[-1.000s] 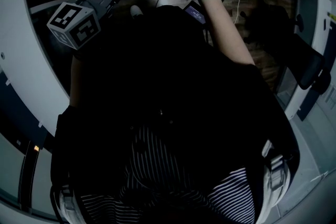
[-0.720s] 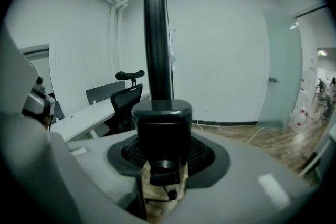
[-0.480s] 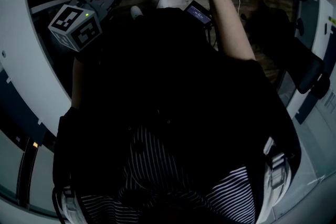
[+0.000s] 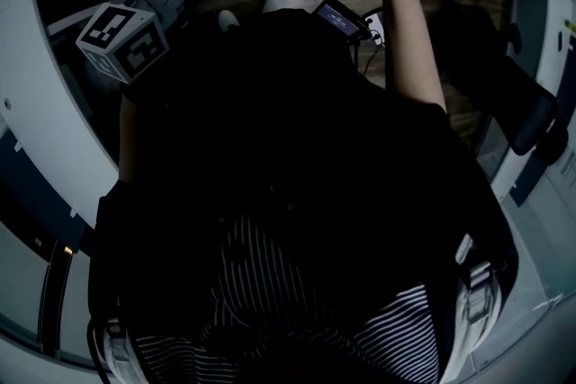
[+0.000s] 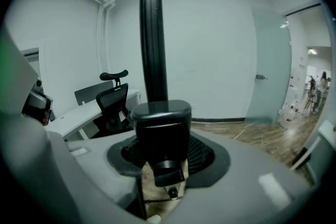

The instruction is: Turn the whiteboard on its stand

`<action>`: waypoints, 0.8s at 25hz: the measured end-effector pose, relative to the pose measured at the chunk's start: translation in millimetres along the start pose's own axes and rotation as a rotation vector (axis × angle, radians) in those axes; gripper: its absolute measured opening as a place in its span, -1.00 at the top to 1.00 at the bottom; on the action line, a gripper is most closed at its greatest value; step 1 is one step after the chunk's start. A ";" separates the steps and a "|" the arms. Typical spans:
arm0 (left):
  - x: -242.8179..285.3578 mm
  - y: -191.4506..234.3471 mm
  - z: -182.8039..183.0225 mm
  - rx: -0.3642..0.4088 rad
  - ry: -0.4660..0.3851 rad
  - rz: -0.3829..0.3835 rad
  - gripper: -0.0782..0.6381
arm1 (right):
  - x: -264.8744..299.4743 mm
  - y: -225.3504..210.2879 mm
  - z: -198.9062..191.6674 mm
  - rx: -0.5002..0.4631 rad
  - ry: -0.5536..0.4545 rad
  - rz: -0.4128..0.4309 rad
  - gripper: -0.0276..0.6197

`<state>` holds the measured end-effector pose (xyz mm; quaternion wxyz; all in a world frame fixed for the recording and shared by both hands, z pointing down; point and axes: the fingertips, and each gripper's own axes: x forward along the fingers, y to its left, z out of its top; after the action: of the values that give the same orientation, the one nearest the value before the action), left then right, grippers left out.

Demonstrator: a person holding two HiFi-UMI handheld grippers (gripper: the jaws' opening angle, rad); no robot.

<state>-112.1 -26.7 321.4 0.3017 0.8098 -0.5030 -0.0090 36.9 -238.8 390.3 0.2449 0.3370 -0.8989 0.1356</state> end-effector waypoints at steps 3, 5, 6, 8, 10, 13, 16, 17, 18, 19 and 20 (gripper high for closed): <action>19.0 -9.4 -3.2 0.004 0.023 -0.025 0.77 | -9.8 -24.6 -6.1 0.012 0.000 -0.019 0.36; 28.0 -9.6 -0.7 0.015 0.034 -0.044 0.77 | -7.3 -32.8 -4.3 0.018 -0.009 -0.035 0.36; 32.4 -10.4 1.4 0.021 0.037 -0.052 0.77 | -6.1 -35.6 -3.2 0.023 -0.013 -0.041 0.36; 41.3 -13.1 5.1 0.028 0.039 -0.064 0.77 | -5.5 -38.9 -2.3 0.027 -0.021 -0.044 0.36; 50.2 -17.1 6.2 0.034 0.042 -0.073 0.77 | -5.3 -38.7 -4.1 0.021 -0.022 -0.033 0.36; 65.6 -27.4 3.9 0.047 0.053 -0.093 0.77 | -7.1 -35.5 -8.8 0.010 -0.002 0.021 0.35; 79.2 -39.2 2.6 0.070 0.064 -0.117 0.77 | -19.1 -33.1 -17.5 0.039 0.025 0.096 0.29; 82.8 -42.5 2.4 0.076 0.067 -0.124 0.77 | -25.8 -33.4 -22.0 0.052 0.027 0.104 0.29; 85.3 -45.0 2.3 0.081 0.068 -0.131 0.77 | -33.2 -33.9 -26.7 0.065 0.024 0.100 0.29; 86.9 -46.7 2.3 0.085 0.069 -0.135 0.77 | -40.6 -34.3 -31.6 0.078 0.019 0.085 0.29; 88.1 -47.5 2.3 0.088 0.068 -0.138 0.77 | -47.7 -34.1 -37.4 0.090 0.014 0.064 0.29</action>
<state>-30.9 -85.2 321.4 0.2813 0.8550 -0.4353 0.0198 104.0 -222.9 399.2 0.2314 0.3176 -0.9006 0.1860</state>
